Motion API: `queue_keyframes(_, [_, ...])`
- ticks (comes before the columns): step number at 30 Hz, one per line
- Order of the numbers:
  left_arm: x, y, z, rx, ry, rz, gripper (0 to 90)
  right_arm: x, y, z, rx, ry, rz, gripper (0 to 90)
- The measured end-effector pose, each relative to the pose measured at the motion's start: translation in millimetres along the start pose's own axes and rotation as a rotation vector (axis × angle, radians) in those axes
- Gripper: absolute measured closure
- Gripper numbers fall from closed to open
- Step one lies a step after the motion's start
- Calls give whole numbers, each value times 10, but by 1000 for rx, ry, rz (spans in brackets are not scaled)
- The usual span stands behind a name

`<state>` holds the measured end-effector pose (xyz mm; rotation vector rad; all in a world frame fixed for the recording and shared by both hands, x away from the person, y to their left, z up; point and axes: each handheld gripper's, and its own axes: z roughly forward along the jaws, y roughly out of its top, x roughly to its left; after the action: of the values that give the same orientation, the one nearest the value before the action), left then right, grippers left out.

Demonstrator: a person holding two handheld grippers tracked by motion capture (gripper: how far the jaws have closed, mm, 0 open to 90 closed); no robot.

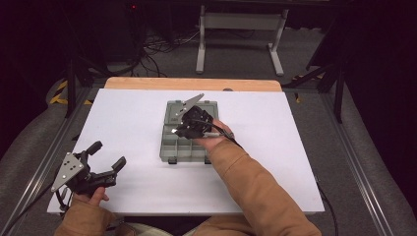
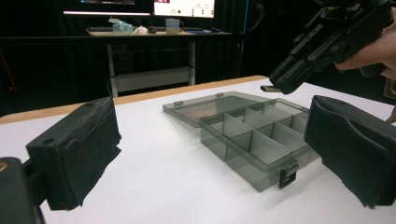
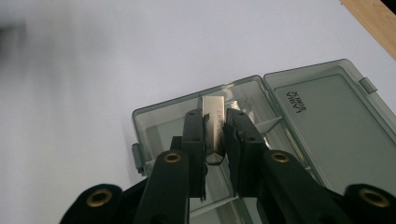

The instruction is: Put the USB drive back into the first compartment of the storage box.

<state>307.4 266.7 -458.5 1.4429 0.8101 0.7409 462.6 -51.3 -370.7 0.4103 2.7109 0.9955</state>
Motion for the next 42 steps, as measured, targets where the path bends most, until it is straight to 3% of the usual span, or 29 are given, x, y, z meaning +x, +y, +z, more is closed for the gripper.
queue_keyframes(17, [4,-2,3,1,0,-3,40,-125,47,221,-6,-46,59,786])
queue_keyframes(42, [9,4,-2,0,-2,2,40,-232,25,525,4,-47,102,786])
